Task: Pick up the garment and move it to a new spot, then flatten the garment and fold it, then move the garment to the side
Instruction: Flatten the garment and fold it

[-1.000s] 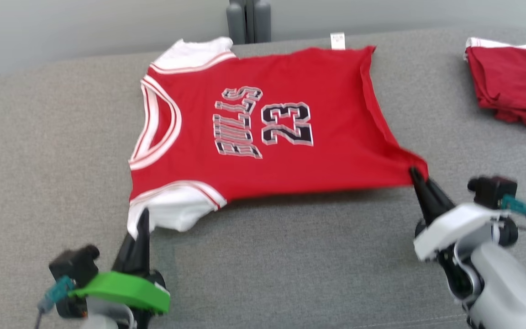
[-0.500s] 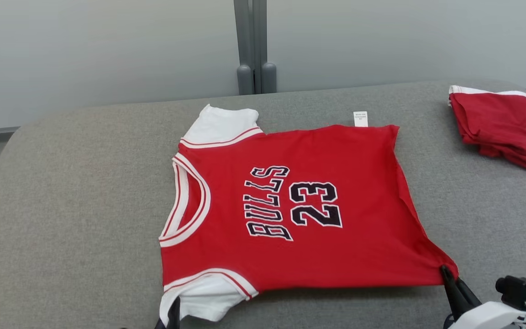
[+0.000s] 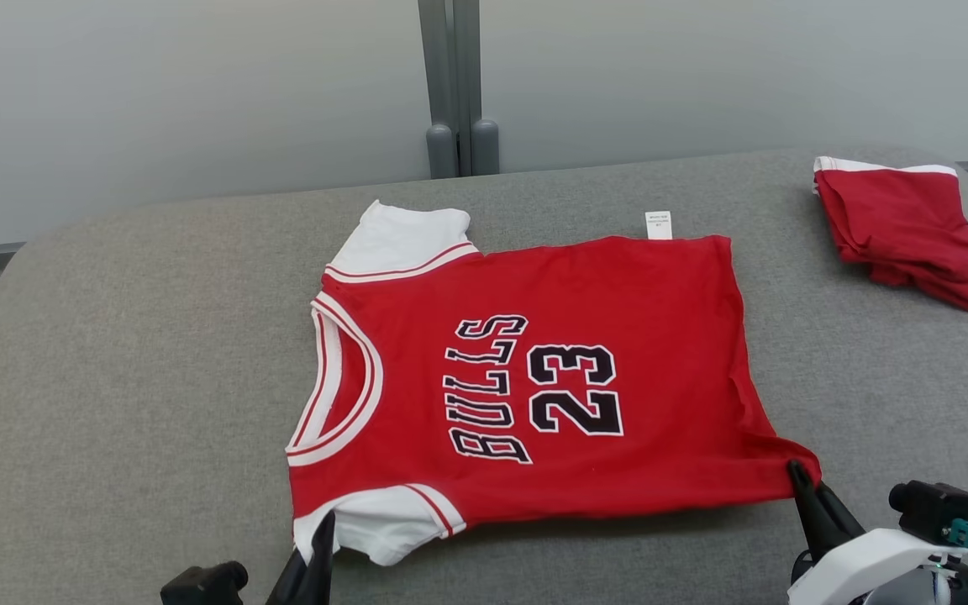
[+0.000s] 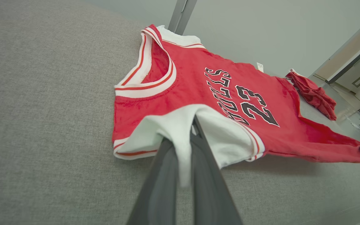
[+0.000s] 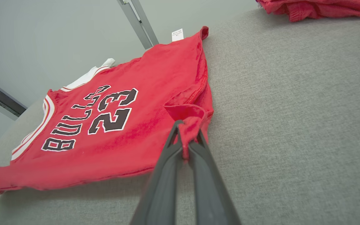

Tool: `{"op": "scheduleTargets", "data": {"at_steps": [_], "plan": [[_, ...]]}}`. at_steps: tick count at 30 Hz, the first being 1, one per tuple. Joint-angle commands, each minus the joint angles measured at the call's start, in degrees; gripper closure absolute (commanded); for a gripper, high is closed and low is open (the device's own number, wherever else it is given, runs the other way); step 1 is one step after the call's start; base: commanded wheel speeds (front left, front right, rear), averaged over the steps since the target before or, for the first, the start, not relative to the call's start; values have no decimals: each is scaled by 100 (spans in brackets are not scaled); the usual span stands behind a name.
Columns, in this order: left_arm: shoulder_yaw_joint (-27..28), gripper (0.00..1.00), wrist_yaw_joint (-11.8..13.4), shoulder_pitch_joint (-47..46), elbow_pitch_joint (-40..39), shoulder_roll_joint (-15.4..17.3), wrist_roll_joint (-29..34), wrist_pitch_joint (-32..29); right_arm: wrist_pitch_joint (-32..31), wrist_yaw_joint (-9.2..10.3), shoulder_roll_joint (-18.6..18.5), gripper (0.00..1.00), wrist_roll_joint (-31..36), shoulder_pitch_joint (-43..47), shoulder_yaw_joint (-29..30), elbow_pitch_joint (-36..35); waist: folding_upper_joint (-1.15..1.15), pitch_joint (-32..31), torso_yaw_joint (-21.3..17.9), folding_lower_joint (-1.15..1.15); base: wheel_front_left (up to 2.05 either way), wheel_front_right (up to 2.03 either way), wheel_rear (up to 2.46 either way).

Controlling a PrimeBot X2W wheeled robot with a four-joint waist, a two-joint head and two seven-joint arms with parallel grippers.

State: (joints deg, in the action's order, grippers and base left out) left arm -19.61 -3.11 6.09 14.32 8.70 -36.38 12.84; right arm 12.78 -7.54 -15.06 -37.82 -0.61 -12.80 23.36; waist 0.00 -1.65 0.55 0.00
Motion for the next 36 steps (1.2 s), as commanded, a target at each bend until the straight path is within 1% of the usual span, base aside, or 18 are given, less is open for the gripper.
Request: {"op": "scheduleTargets", "data": {"at_steps": [1, 8, 14, 19, 23, 25, 26, 27, 29, 33, 36], "plan": [[0, 100, -42, -168, 42, 83, 19, -38, -49, 11, 9, 100, 50, -105, 21, -29, 0, 18, -11, 0, 0, 0, 0], [-69, 100, -149, -859, 328, 212, 116, -217, -232, 11, 69, 100, 153, -493, 10, 57, 0, 180, -45, 0, 0, 0, 0], [-157, 100, -260, -1645, 772, 243, 149, -337, -305, 11, 126, 100, 273, -1042, -31, 247, 0, 491, -70, 0, 0, 0, 0], [-201, 100, -340, -2320, 1317, 248, 173, -322, -368, 11, 193, 100, 397, -1592, 50, 708, 0, 711, -73, 0, 0, 0, 0], [-334, 100, -390, -2755, 1783, 224, 207, -278, -292, 11, 247, 100, 449, -1922, 11, 1037, 0, 821, -44, 0, 0, 0, 0], [-347, 31, -387, -2923, 1995, 180, 204, -147, -226, 11, 256, 100, 447, -2035, -18, 1196, 0, 833, -28, 0, 0, 0, 0], [-360, 0, -389, -2976, 2131, 166, 238, -94, -168, 11, 260, 2, 451, -2083, -65, 1243, 0, 828, -23, 0, 0, 0, 0], [-360, 0, -391, -3009, 2212, 155, 263, -33, -131, 11, 259, 0, 441, -2099, -92, 1291, 0, 820, -23, 0, 0, 0, 0], [-332, 0, -402, -2989, 2339, 96, 225, 77, -10, 11, 224, 0, 464, -2083, -127, 1358, 0, 757, -14, 0, 0, 0, 0], [-207, 0, -410, -2647, 2416, 127, 250, 198, 150, 11, 162, 0, 495, -1830, -105, 1402, 0, 595, 5, 0, 0, 0, 0], [-128, 0, -414, -2350, 2362, 128, 281, 237, 210, 11, 49, 0, 570, -1637, -65, 1338, 0, 508, 27, 0, 0, 0, 0]]}}
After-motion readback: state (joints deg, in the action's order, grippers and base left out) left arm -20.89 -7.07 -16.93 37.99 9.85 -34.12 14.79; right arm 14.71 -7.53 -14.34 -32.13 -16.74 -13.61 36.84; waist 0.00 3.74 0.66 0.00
